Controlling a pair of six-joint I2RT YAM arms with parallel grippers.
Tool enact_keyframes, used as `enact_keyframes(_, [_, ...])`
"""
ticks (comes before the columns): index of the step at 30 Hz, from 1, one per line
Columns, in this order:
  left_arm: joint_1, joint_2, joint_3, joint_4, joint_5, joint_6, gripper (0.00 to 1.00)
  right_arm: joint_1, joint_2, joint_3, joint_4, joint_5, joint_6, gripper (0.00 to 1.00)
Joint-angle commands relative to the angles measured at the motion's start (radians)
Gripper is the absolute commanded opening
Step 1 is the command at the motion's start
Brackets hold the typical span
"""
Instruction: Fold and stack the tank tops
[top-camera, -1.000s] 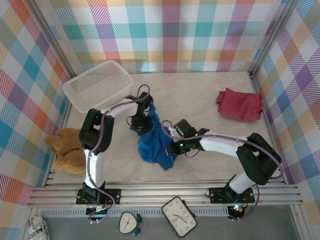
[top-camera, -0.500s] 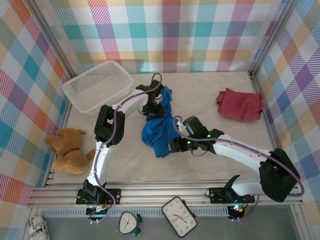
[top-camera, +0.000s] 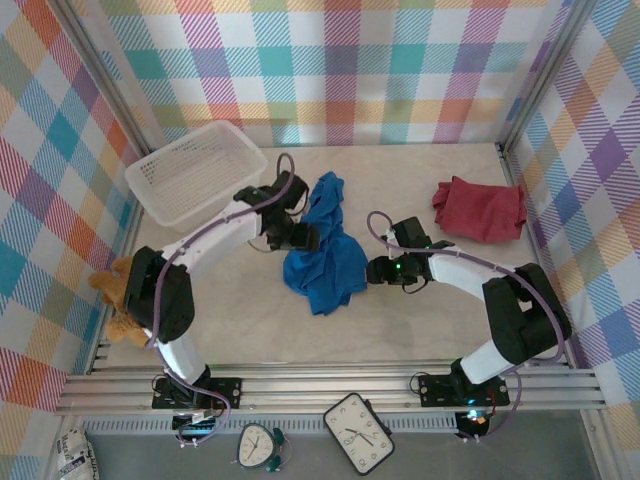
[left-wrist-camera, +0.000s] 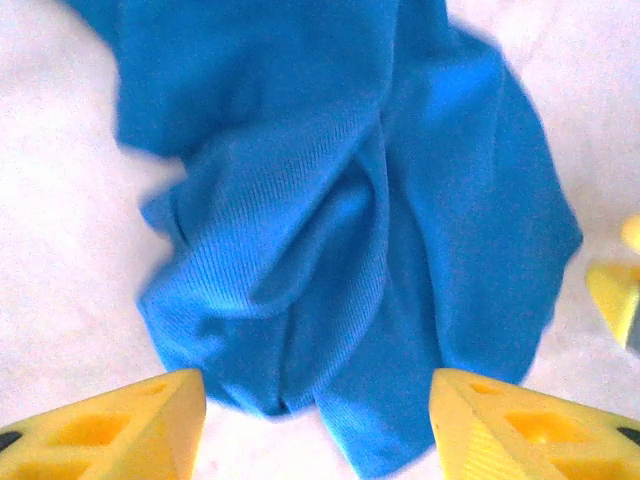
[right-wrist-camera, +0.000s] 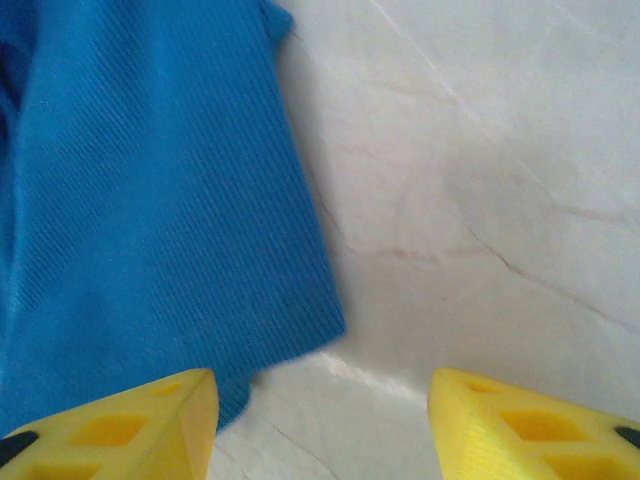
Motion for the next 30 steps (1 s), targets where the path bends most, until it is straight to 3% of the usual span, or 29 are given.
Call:
enact_keyframes(1, [-0.057, -0.048, -0.134, 0.09, 0.048, -0.136, 0.61, 0.004, 0.037, 0.056, 0.065, -0.046, -0.033, 0.59])
enact_keyframes(12, [-0.172, -0.076, -0.376, 0.278, 0.072, -0.319, 0.61, 0.087, 0.163, 0.127, 0.019, 0.013, -0.103, 0.56])
enact_keyframes(18, [-0.21, -0.007, -0.393, 0.304, 0.063, -0.334, 0.58, 0.109, 0.146, 0.108, 0.026, 0.012, -0.096, 0.28])
enact_keyframes(23, [-0.215, 0.043, -0.419, 0.348, 0.063, -0.339, 0.47, 0.108, 0.101, 0.082, 0.051, -0.027, -0.075, 0.1])
enact_keyframes(30, [-0.219, -0.001, -0.335, 0.261, -0.014, -0.289, 0.13, 0.107, -0.013, 0.052, 0.046, -0.059, -0.051, 0.04])
